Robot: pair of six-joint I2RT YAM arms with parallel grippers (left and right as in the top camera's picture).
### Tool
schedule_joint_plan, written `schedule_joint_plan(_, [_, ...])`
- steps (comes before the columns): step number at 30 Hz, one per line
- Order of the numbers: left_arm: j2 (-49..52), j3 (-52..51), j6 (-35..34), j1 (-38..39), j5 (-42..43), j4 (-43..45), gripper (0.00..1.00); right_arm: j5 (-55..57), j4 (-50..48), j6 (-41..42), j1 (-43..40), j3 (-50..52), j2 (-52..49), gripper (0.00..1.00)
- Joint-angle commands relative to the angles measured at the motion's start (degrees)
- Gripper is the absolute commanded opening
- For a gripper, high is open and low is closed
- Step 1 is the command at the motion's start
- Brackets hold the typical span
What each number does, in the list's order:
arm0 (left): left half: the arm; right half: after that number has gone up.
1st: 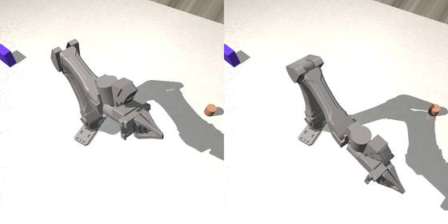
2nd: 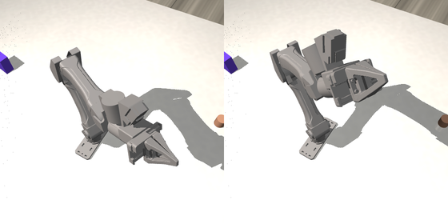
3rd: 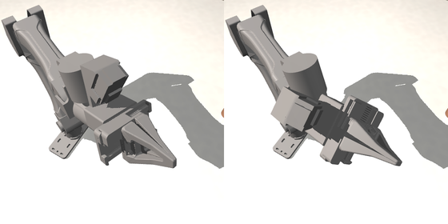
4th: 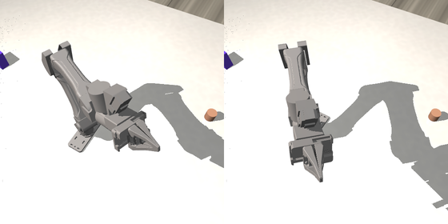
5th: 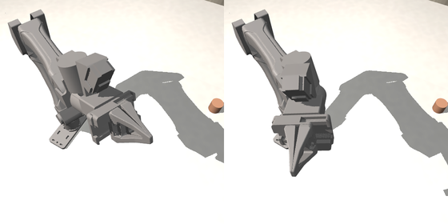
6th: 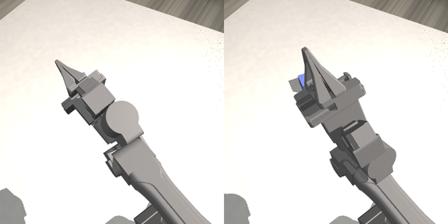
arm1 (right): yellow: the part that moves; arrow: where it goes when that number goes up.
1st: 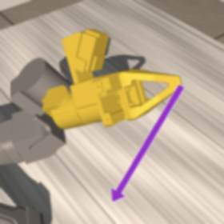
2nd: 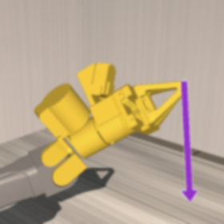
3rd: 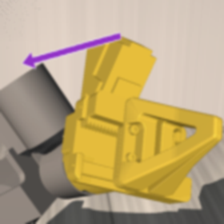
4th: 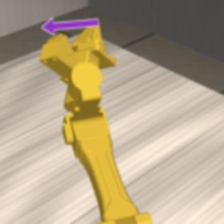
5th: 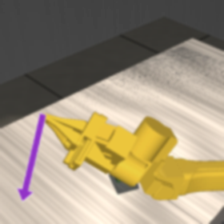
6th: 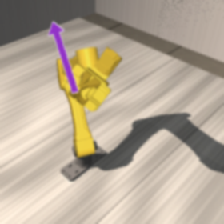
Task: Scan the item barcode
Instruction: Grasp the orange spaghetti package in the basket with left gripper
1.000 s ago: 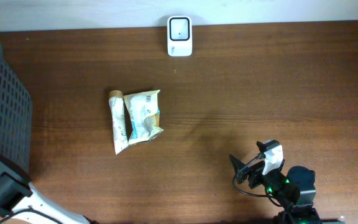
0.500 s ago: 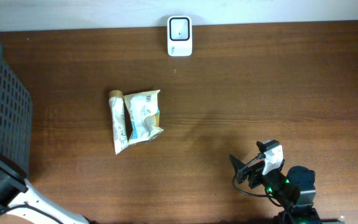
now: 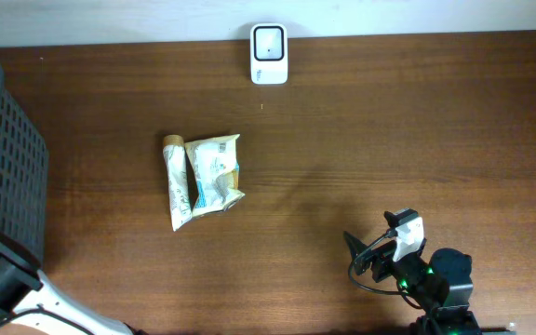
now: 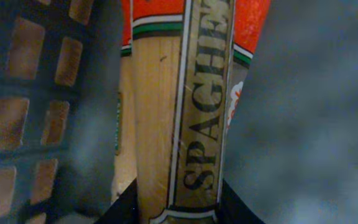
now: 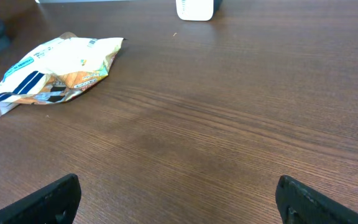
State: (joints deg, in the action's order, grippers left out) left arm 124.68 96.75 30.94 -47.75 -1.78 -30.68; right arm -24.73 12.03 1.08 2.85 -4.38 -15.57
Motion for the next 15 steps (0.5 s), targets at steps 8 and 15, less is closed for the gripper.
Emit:
schedule_joint_plan(8, [-25.6,-0.4,-8.9,0.0,12.2,4.4,0.00,-0.1,0.1,-0.2,-0.3,0.0,0.4,0.98])
schedule_joint_plan(15, [-39.7,-0.4,-11.0,3.1,14.1,9.7,0.00,-0.1,0.1,-0.2,-0.3,0.0,0.4,0.98])
